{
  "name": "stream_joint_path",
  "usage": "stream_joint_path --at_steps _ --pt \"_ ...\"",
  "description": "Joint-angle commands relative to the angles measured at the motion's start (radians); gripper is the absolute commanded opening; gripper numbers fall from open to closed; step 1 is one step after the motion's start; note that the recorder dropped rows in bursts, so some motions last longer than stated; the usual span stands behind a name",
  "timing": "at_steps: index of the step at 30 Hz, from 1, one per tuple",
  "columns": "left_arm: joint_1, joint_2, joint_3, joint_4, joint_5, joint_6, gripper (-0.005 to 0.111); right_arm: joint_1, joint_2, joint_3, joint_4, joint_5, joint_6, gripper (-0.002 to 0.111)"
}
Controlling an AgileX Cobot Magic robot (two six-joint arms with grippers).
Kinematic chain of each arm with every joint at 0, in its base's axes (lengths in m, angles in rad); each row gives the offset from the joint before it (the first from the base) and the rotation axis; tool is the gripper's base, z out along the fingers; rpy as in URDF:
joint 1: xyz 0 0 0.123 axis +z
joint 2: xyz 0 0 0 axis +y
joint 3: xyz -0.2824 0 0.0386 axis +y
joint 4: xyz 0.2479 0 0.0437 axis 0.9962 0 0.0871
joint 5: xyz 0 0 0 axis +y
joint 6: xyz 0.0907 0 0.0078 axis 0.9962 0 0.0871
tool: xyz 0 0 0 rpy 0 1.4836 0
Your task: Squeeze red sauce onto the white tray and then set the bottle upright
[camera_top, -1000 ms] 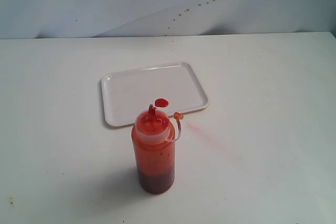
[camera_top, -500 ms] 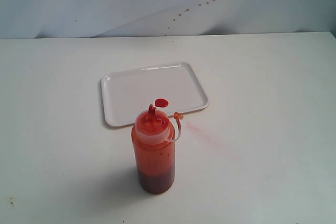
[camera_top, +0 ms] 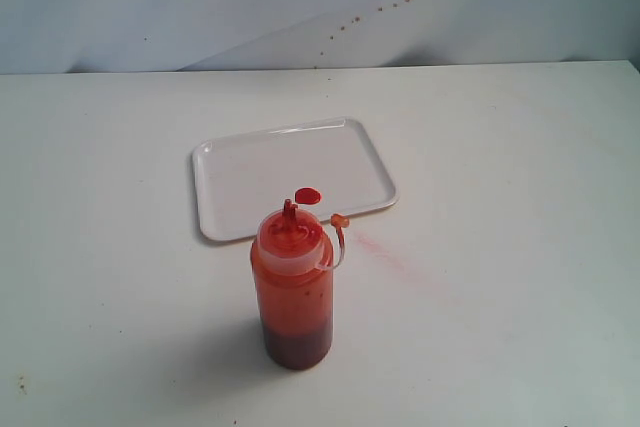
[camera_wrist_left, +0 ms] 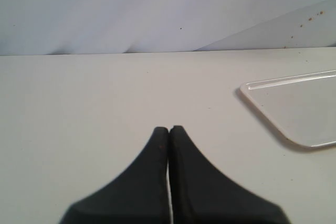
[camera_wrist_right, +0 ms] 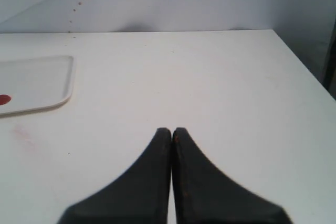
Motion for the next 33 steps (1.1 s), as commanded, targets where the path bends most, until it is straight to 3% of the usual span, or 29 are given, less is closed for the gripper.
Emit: stream_joint_path --at_steps 1,33 --pt "0.004 -0.003 0.004 0.003 -0.004 -0.001 0.0 0.023 -0.007 0.003 0.0 0.001 0.012 0.0" --pt "0.004 -0.003 0.004 0.003 -0.004 -0.001 0.0 -0.016 -0.007 0.003 0.0 0.004 -0.019 0.0"
